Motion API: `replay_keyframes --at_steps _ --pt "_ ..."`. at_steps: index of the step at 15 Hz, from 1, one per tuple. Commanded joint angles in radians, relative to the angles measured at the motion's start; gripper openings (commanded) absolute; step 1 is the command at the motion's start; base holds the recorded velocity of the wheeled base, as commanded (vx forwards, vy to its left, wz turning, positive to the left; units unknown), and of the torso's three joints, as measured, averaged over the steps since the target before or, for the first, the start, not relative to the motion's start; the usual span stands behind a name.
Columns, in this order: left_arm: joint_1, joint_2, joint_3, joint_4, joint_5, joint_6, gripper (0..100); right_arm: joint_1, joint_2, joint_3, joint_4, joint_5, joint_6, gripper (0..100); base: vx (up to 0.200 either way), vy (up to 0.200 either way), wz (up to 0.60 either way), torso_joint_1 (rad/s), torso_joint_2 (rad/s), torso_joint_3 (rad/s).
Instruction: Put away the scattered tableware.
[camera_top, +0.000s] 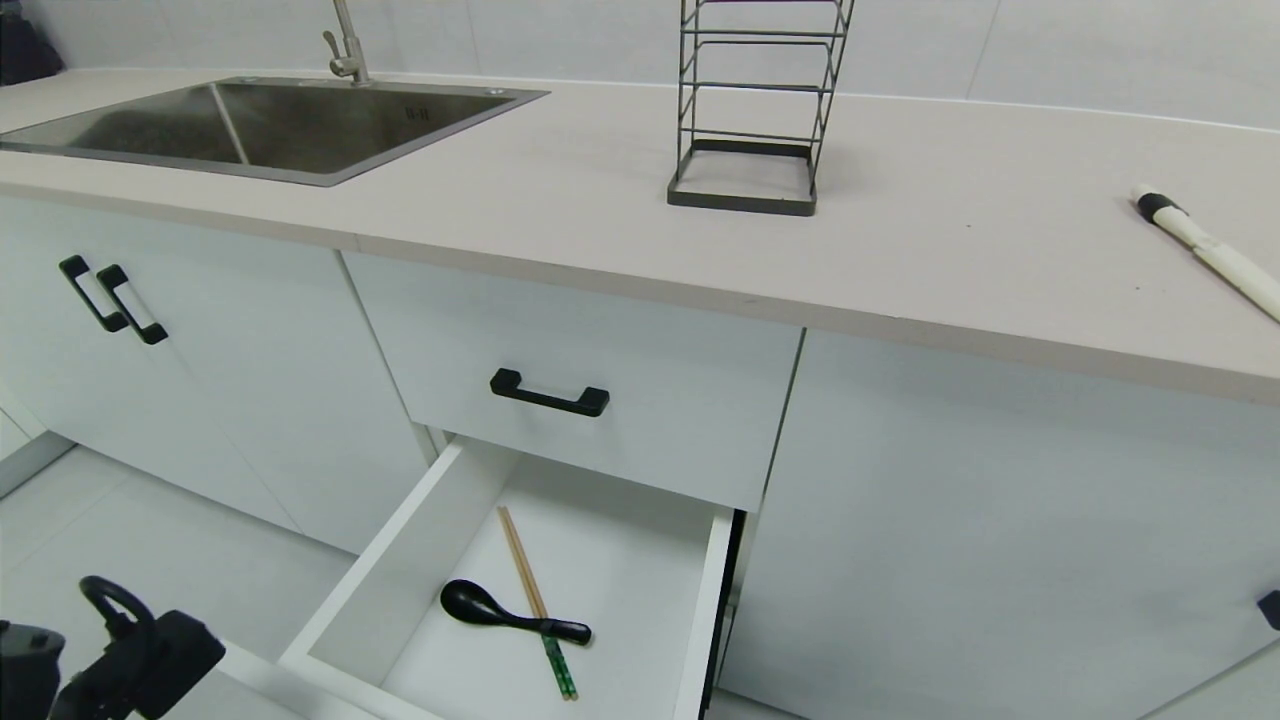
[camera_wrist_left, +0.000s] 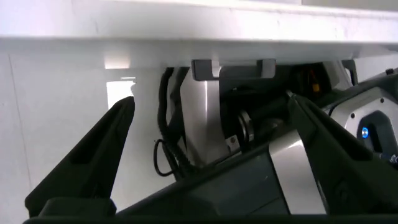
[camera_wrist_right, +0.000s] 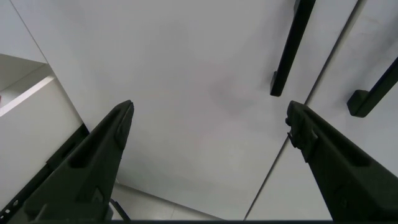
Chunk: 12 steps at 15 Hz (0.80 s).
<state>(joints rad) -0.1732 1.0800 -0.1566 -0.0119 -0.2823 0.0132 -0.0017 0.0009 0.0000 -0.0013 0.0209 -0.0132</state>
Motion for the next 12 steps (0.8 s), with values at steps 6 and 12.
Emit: replay_keyframes --at_steps 6,12 --pt "0.011 0.081 -0.020 -0.017 0.014 0.001 100 0.000 0.002 0.000 0.000 0.001 -0.001 100 0.000 0.000 0.00 0.000 0.00 0.000" --pt "0.008 0.152 -0.020 -0.105 0.012 0.002 100 0.000 0.002 0.000 0.000 0.001 -0.001 100 0.000 0.000 0.00 0.000 0.00 0.000"
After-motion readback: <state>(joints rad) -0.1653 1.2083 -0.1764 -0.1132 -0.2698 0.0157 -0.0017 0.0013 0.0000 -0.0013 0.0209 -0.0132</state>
